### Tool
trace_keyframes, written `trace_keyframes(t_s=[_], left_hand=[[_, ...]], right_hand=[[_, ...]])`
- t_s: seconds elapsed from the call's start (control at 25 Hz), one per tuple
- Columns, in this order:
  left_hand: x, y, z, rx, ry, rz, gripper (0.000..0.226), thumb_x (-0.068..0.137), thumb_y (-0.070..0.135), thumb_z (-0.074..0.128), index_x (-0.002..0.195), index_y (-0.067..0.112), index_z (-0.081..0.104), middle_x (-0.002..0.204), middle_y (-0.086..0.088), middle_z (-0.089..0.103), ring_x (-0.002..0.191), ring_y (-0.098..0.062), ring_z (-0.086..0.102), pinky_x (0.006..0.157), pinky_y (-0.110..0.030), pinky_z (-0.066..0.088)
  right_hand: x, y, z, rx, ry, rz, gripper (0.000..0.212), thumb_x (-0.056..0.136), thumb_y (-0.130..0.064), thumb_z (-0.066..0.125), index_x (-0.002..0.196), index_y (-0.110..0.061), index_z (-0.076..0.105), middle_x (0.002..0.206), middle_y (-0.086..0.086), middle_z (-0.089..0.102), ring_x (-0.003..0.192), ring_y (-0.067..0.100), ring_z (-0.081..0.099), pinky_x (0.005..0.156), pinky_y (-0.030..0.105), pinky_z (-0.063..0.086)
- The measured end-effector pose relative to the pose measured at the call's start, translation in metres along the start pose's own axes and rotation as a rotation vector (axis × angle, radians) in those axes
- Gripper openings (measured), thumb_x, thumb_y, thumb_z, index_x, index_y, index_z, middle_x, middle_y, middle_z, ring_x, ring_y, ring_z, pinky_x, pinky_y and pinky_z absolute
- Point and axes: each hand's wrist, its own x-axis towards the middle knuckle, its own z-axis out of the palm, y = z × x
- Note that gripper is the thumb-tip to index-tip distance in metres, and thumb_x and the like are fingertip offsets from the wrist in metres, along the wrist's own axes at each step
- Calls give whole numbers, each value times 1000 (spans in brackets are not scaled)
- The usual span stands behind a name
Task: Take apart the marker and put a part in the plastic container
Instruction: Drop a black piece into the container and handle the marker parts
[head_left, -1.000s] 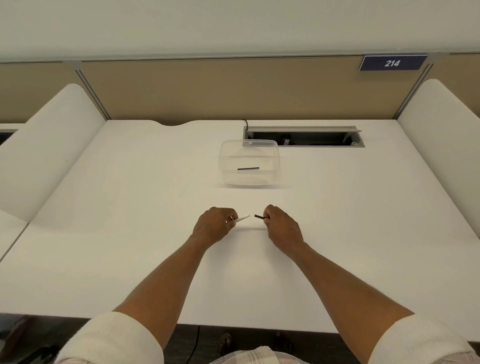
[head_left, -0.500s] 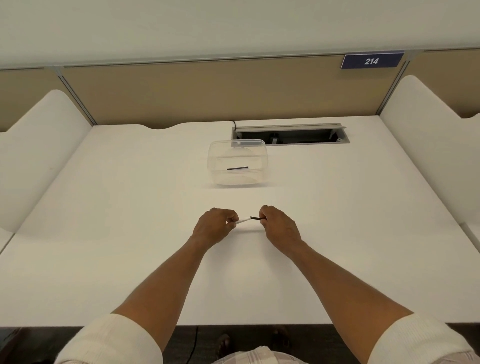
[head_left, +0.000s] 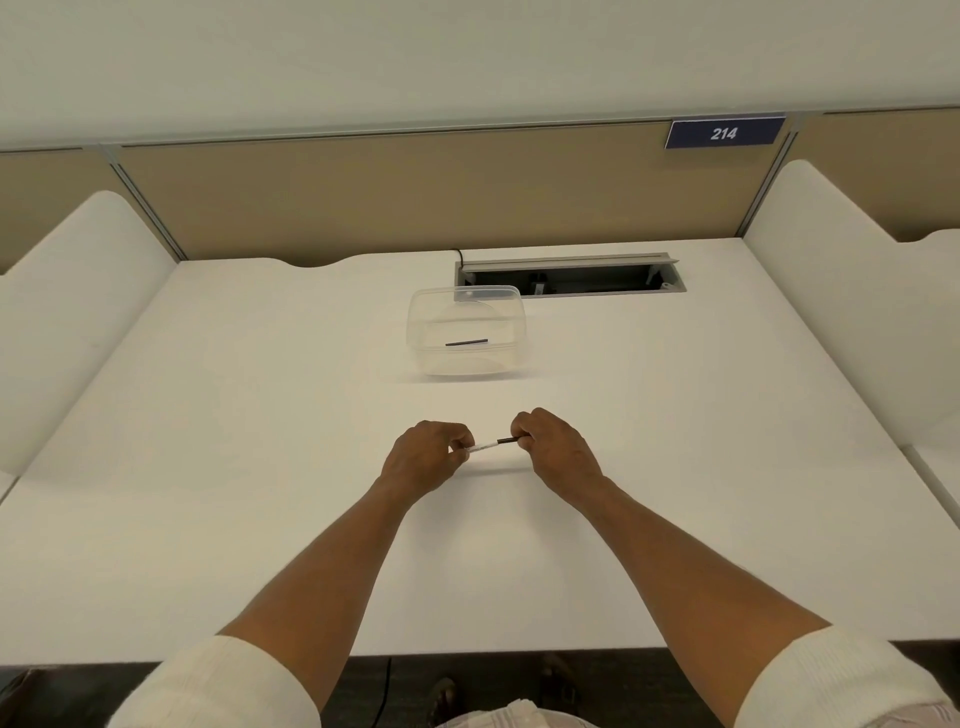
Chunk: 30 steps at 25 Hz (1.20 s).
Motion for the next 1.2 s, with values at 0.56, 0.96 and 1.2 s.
trace_keyframes(t_s=[0.56,0.96,1.2], left_hand=[[-4,8,-5,-32,29,18,11,87,28,59,91,33,68,87,18,70,80,-11,62,72,-36,55],[-3,13,-6,2,22,21,13,89,28,58,94,35,68,92,17,69,84,-12,62,75,-36,54],[1,21,-7,66,8,63,19,92,26,60,107,28,72,99,5,67,93,-18,60,77,-36,52]], right_hand=[[11,-12,7,244,-33,41,13,89,-15,61,92,-26,57,90,-9,58,78,7,51,68,23,39],[6,2,-2,298,-26,87,14,87,-15,64,83,-28,62,81,-12,65,73,3,52,67,27,43],[10,1,-7,270,-6,69,17,88,-11,62,83,-27,61,78,-13,62,72,5,50,68,29,43]])
